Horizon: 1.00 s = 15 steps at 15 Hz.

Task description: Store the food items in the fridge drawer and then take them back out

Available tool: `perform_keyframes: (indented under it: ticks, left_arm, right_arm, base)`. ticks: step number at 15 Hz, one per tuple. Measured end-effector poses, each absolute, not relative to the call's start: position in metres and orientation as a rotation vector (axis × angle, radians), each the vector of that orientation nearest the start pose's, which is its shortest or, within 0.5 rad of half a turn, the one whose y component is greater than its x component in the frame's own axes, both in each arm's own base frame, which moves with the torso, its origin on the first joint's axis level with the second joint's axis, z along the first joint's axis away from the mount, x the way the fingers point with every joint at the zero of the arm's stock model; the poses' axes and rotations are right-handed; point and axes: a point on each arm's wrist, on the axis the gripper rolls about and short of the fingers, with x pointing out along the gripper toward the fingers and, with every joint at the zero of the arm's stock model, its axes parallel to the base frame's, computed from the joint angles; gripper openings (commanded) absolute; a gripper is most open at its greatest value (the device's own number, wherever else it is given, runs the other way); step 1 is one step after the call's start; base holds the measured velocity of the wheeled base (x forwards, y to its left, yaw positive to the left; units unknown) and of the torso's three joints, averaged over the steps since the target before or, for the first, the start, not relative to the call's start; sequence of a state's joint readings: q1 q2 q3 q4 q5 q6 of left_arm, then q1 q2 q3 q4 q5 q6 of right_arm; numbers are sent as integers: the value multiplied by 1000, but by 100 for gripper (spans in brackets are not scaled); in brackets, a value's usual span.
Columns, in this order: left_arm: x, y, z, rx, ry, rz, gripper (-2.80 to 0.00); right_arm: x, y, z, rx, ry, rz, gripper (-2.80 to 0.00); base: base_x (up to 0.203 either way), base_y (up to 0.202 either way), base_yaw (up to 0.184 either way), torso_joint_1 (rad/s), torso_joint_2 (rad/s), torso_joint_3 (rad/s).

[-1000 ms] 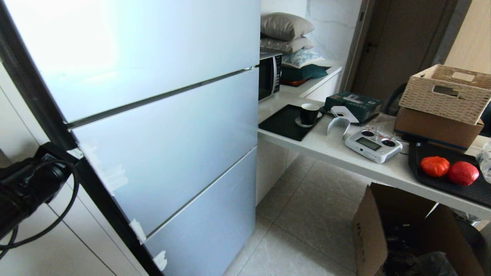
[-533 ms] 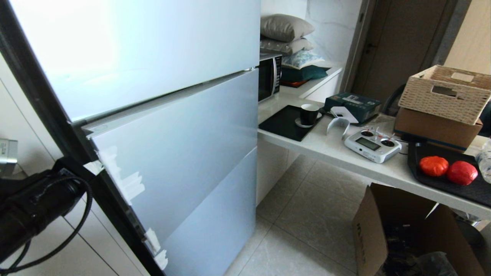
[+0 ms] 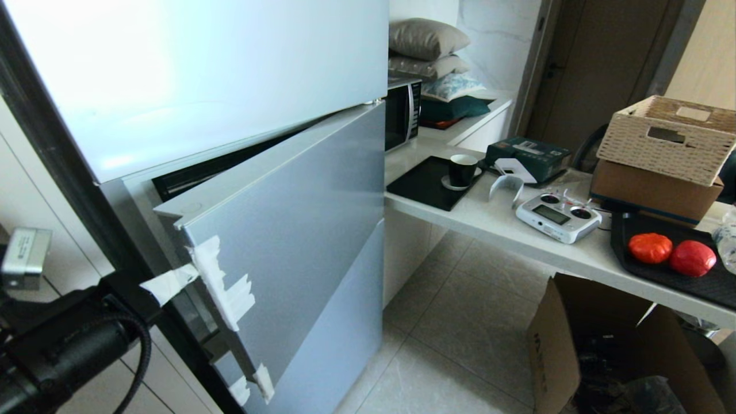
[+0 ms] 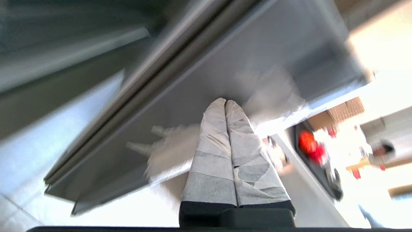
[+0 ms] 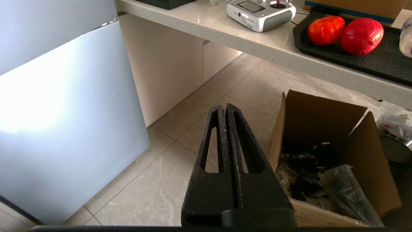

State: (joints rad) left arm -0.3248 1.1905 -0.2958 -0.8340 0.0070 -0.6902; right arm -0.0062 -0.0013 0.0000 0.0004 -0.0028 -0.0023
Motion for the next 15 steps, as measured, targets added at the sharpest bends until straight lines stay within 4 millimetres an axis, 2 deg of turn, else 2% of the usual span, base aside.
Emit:
perform_keyframes:
  ticks: [3,6,8,12,15]
  left_arm:
    - [130,-60,177,-694,228,-428,-280]
    - [106,-58,176,-797,309,-586,-280]
    - [98,-54,175,-795,323,-594,-280]
    - [97,-49,188,-632,162,-509,-280]
    - [95,-46,197,-380,29,-443,-280]
  right_arm:
    - [-23,0,75,-3,-1,-9,-280]
    - [-23,0,75,-3,-1,-9,-280]
    - [-23,0,75,-3,-1,-9,-280]
    - [-23,0,75,-3,-1,-9,-280]
    - [-23,0,75,-2,-1,-9,-280]
  base:
    - [0,0,0,0,0,0]
    - [0,0,0,0,0,0]
    - [0,0,0,0,0,0]
    - [0,0,0,0,0,0]
    - [0,0,0,0,0,0]
